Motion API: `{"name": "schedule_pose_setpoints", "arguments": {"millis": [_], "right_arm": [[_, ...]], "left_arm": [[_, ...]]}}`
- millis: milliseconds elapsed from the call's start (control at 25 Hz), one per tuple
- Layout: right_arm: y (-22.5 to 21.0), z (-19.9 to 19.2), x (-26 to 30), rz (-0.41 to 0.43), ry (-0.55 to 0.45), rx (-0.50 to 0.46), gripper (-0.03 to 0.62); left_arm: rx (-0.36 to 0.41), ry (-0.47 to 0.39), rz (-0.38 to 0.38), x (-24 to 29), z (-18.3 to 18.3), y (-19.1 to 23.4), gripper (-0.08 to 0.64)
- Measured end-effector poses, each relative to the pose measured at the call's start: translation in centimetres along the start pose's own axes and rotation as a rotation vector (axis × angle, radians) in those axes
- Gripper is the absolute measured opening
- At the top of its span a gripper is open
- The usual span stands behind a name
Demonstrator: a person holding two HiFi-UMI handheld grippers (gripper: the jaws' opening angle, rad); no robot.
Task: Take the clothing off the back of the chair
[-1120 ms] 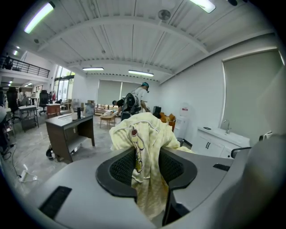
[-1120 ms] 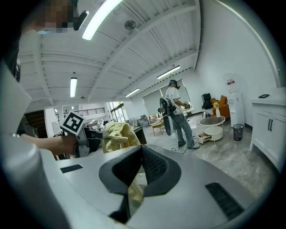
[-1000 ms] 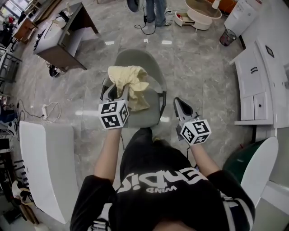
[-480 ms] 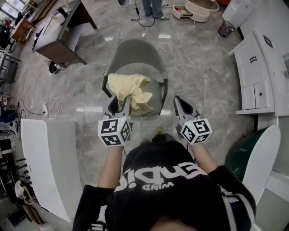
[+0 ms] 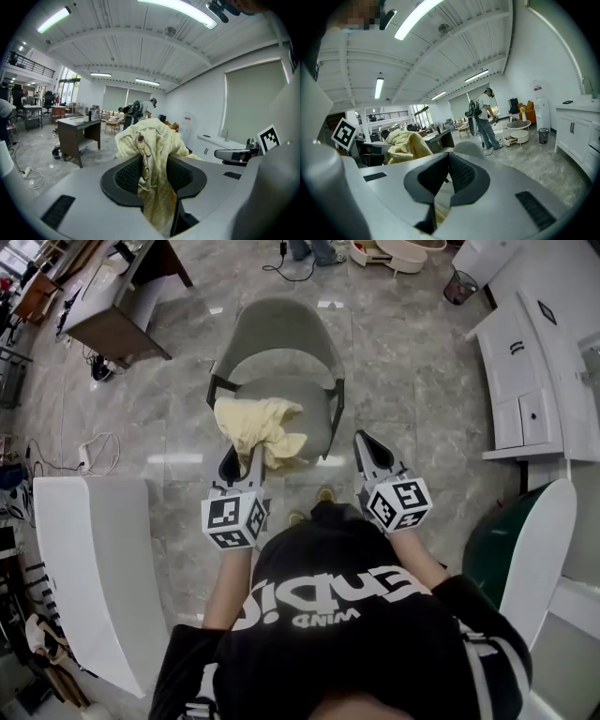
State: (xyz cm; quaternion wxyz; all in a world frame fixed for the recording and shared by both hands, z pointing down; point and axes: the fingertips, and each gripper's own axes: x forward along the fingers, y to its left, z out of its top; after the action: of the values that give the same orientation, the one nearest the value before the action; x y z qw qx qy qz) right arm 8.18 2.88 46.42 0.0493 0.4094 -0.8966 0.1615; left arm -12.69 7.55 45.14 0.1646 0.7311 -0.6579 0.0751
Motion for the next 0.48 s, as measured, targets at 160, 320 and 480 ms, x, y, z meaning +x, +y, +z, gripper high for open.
{"name": "schedule_pose_setpoints", "arguments": {"millis": [160, 320, 480], "right_arm": [[0.8, -0.7, -0.8, -0.010, 0.008, -0.007, 0.014], [1.4, -0.9, -1.4, -0.019, 0.006, -0.013, 0.014], [1.9, -0.9, -1.8, -0.027, 0.002, -0.016, 0.014]], "left_arm": [[-0.014, -0.006, 0.011, -1.5, -1.0, 0.3, 0.152], [-0.031, -0.012, 0.015, -2.5, -1.3, 0.4, 0.152], [-0.040, -0.009, 0.019, -3.2, -1.2, 0.6, 0.152]]}}
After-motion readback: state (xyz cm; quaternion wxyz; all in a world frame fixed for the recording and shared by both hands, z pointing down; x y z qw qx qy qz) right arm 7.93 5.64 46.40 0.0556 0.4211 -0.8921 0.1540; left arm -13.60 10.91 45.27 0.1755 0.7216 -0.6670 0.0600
